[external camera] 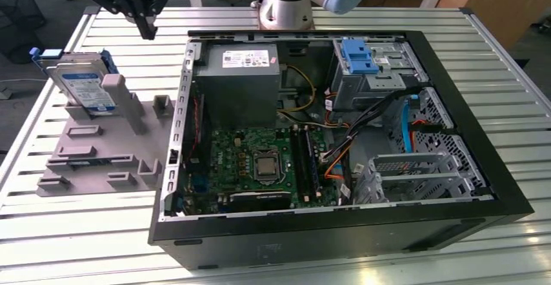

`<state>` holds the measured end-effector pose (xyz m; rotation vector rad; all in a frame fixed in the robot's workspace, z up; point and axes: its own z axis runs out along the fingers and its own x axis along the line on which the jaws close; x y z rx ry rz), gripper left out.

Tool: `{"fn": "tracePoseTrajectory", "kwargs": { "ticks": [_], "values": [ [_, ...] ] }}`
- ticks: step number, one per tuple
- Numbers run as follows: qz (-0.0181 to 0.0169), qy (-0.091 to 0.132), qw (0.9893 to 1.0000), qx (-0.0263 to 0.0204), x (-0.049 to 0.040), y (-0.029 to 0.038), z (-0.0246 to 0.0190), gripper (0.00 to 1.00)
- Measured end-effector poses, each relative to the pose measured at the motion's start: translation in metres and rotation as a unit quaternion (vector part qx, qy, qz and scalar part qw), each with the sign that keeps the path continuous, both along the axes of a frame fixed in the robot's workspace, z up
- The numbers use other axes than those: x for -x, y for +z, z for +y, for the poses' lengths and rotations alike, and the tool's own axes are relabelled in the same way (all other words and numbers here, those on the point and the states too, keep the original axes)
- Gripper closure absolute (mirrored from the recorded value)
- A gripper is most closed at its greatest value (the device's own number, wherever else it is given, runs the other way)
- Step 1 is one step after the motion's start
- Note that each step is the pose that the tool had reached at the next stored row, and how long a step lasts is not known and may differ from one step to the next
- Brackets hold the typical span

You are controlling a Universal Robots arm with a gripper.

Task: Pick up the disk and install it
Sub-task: 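Reach for the disk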

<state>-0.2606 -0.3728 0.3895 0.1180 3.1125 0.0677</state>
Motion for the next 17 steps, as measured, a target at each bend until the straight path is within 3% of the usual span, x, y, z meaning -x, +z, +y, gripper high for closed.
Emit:
{"fn": "tracePoseTrajectory", "kwargs": {
  "ticks": [17],
  "values": [
    [0.0, 0.0, 1.0, 0.0, 0.0117, -0.0015, 0.0, 0.89]
  ]
}}
